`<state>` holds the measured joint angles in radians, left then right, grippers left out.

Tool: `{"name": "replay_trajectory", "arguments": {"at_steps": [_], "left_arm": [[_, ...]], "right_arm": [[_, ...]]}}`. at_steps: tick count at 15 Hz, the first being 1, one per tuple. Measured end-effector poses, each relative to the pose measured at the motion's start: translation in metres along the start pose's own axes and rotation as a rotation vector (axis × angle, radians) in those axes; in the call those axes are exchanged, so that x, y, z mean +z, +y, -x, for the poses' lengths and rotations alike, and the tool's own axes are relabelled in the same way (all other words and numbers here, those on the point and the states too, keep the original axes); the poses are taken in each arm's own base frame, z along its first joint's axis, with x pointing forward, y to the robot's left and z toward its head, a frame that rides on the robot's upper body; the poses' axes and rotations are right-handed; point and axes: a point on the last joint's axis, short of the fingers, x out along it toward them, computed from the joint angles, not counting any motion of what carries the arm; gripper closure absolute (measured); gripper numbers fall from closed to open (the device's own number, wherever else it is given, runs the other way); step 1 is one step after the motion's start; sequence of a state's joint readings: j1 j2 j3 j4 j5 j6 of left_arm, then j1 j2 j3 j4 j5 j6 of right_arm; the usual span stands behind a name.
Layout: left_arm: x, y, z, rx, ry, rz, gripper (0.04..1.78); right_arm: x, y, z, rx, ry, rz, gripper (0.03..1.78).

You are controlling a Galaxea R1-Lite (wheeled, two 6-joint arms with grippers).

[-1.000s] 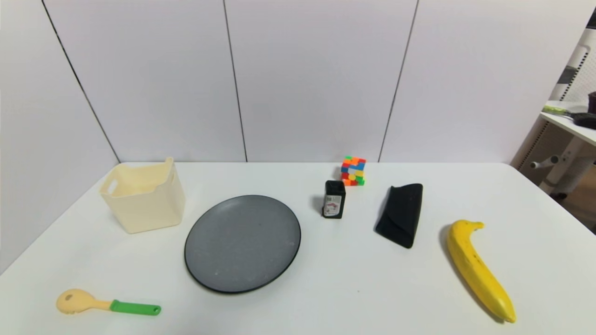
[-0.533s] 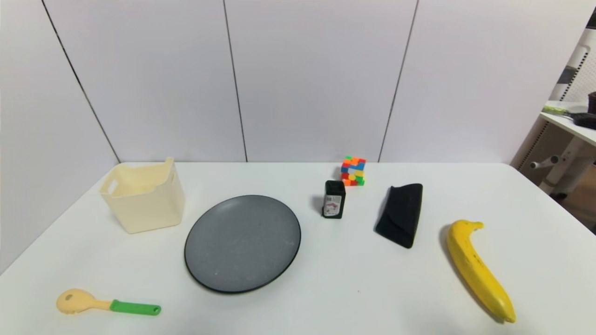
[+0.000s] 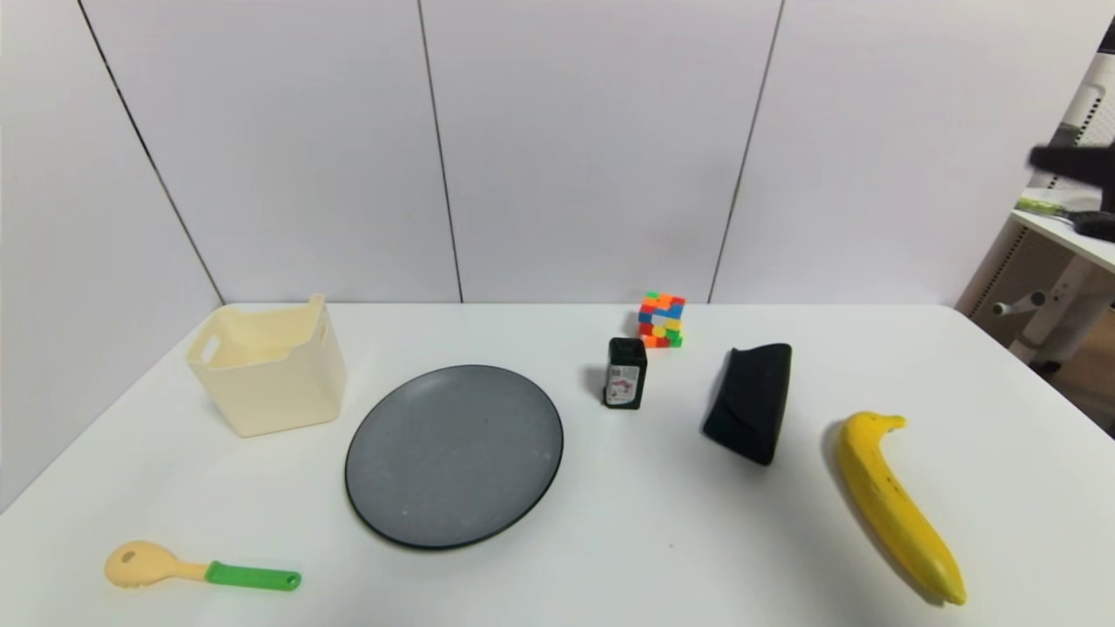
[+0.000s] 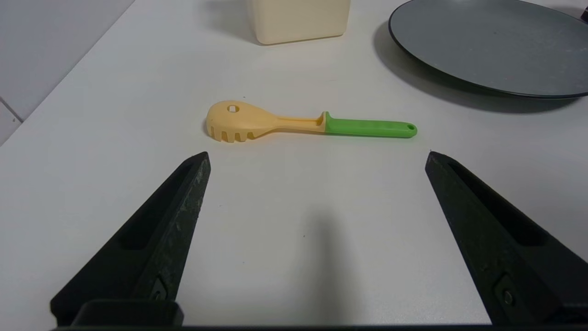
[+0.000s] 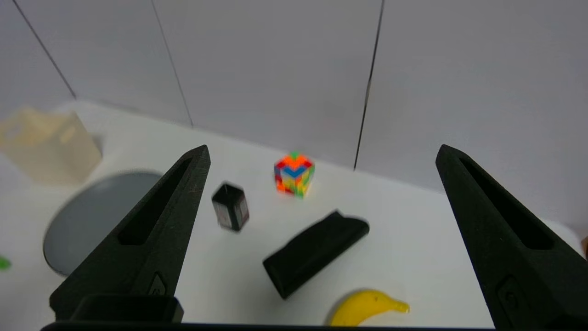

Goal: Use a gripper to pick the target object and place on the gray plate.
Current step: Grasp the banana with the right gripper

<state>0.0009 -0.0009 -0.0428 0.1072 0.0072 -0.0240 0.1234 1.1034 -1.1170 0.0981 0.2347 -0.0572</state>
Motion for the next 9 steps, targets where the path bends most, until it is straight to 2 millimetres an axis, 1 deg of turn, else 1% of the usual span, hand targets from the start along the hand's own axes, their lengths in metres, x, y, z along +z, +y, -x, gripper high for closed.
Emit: {"name": "replay_trajectory", "arguments": {"at_steps": [2,4,6,9], "left_arm": [[0.000,0.000,0.000,0.000,0.000,0.000,0.13],[0.000,0.000,0.000,0.000,0.000,0.000,0.13],[0.000,0.000,0.000,0.000,0.000,0.000,0.13],[0.000,0.000,0.000,0.000,0.000,0.000,0.13]], "right_arm": [[-0.026,-0.004,-0.029,0.025,0.177,0.025,0.11],[-0.053,-0.010,-0.052,0.025,0.326,-0.001,0.11],[-0.080,-0.016,-0.068,0.014,0.443,-0.037,0.11],[-0.121,-0.023,-0.082,-0.014,0.612,-0.083,0.11]]}}
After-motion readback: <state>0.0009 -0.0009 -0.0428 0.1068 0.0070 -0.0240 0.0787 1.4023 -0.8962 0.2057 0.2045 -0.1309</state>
